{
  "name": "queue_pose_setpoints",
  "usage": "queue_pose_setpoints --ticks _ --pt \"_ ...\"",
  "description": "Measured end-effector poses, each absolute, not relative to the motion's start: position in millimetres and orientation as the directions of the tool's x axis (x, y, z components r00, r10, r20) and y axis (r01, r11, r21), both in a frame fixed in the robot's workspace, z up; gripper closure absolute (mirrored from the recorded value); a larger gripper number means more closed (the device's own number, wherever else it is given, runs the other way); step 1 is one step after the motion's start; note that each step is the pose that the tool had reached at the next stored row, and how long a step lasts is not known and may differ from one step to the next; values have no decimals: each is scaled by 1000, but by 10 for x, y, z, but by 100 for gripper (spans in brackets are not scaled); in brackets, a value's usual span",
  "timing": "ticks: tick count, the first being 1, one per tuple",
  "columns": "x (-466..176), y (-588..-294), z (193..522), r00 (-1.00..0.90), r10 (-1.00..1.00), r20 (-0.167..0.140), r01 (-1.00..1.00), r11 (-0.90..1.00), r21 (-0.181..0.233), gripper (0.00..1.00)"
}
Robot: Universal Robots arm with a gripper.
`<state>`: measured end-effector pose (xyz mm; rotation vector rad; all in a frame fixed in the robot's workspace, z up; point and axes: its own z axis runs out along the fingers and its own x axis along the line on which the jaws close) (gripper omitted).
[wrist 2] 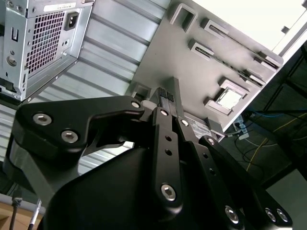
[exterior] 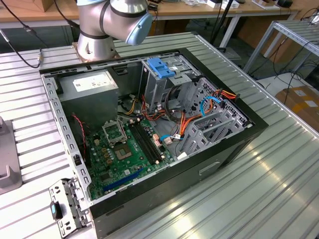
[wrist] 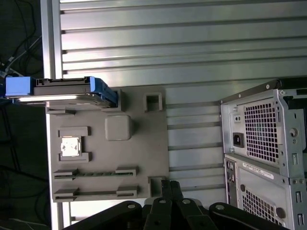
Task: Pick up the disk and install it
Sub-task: 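Reach for the disk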
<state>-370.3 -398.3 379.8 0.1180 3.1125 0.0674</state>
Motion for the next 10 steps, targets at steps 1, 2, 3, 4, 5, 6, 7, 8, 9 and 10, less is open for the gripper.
queue_pose_setpoints --ticks 1,2,3,4,5,6,7,8,9,10 --pt "-3707 -3983 3797 -997 76 -25 75 996 44 90" --pt "-3710 -3983 3796 -997 76 -25 75 996 44 90" --pt "-3714 -3983 3796 -997 76 -24 75 996 44 90" --pt "-3718 -3983 3795 -997 76 -25 75 996 44 90" --pt "-3723 -3983 3794 -997 76 -25 75 996 44 90" --pt "-3726 -3983 3794 -997 76 -24 75 996 44 90" --pt "-3730 -3983 3793 -997 76 -24 75 996 44 90" --pt "-3733 -3983 3792 -997 76 -25 75 996 44 90" --pt "-3737 -3983 3792 -997 76 -25 75 996 44 90" --pt "-3744 -3983 3791 -997 76 -25 75 996 44 90"
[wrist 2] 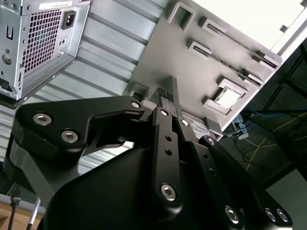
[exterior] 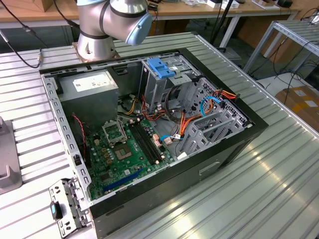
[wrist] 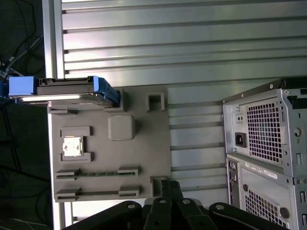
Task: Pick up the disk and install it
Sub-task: 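Reach for the disk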
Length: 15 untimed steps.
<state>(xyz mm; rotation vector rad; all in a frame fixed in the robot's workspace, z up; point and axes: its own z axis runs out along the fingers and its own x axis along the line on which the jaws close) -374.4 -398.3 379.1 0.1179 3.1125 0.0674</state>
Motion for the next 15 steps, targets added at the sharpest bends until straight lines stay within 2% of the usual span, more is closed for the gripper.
queue_pose_setpoints --ticks 15 --pt "-3777 -3983 3780 -997 76 -25 75 996 44 90"
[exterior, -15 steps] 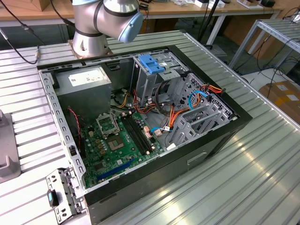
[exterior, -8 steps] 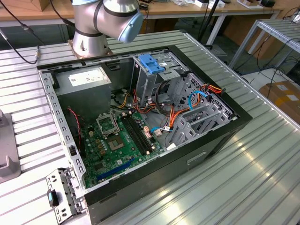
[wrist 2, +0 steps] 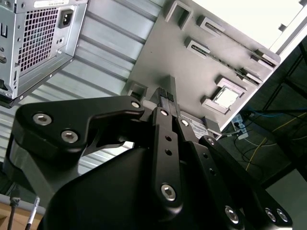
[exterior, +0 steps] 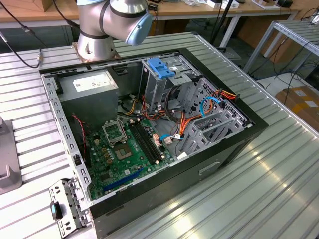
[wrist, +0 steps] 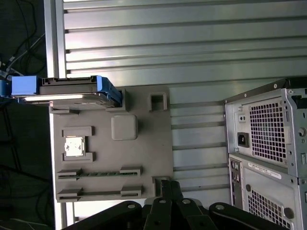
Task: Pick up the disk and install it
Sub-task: 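Reach for the disk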
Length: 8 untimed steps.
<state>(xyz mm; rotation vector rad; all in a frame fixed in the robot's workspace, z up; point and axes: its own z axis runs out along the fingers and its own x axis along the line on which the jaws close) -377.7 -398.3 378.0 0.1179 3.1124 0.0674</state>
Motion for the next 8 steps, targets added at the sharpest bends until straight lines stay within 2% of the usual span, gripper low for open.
queue_pose_setpoints --ticks 8 --pt "-3793 -3983 3770 -997 76 -25 75 996 44 90"
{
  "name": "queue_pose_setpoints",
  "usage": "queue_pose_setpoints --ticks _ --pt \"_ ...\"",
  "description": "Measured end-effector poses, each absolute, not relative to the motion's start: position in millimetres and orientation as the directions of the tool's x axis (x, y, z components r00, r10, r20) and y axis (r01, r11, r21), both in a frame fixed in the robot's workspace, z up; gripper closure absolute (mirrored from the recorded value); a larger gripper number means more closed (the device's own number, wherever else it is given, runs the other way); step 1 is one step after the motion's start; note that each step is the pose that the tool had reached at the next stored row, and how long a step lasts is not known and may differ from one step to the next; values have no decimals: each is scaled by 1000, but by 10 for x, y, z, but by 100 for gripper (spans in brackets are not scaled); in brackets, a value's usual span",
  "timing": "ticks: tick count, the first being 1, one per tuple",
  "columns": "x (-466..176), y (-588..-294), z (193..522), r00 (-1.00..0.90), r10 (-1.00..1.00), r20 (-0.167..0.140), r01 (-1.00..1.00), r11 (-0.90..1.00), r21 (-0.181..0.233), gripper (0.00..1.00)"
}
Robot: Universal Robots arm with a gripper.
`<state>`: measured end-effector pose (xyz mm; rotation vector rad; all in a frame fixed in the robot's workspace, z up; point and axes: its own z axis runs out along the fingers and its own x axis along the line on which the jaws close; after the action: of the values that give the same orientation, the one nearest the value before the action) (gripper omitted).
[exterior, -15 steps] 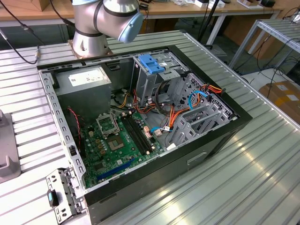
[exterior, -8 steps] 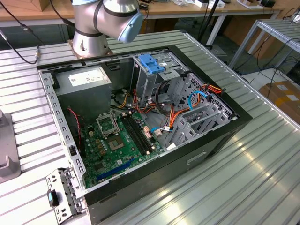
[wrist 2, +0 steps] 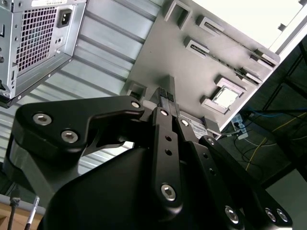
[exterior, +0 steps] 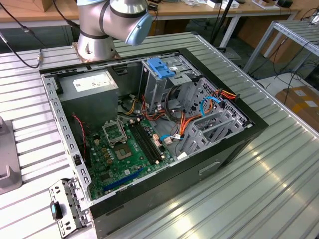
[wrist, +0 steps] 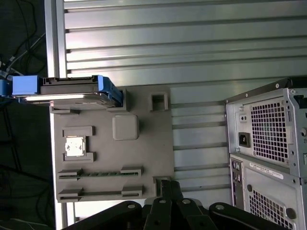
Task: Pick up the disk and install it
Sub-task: 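Reach for the disk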
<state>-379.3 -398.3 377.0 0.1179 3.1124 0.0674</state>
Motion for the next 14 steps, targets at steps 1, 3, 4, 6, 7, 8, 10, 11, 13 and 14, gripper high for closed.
queue_pose_setpoints --ticks 1,3,4,6,7,8,10,11,13,14 --pt "-3794 -3983 3770 -997 76 -24 75 996 44 90" --pt "-3798 -3983 3768 -997 76 -25 75 996 44 90" --pt "-3800 -3983 3767 -997 76 -25 75 996 44 90" --pt "-3803 -3983 3766 -997 76 -25 75 996 44 90" --pt "-3804 -3983 3766 -997 76 -25 75 996 44 90" --pt "-3806 -3983 3766 -997 76 -25 75 996 44 90" --pt "-3810 -3983 3765 -997 76 -24 75 996 44 90" --pt "-3812 -3983 3764 -997 76 -25 75 996 44 90" --pt "-3816 -3983 3763 -997 76 -25 75 996 44 90" --pt "-3818 -3983 3763 -997 76 -25 75 996 44 90"
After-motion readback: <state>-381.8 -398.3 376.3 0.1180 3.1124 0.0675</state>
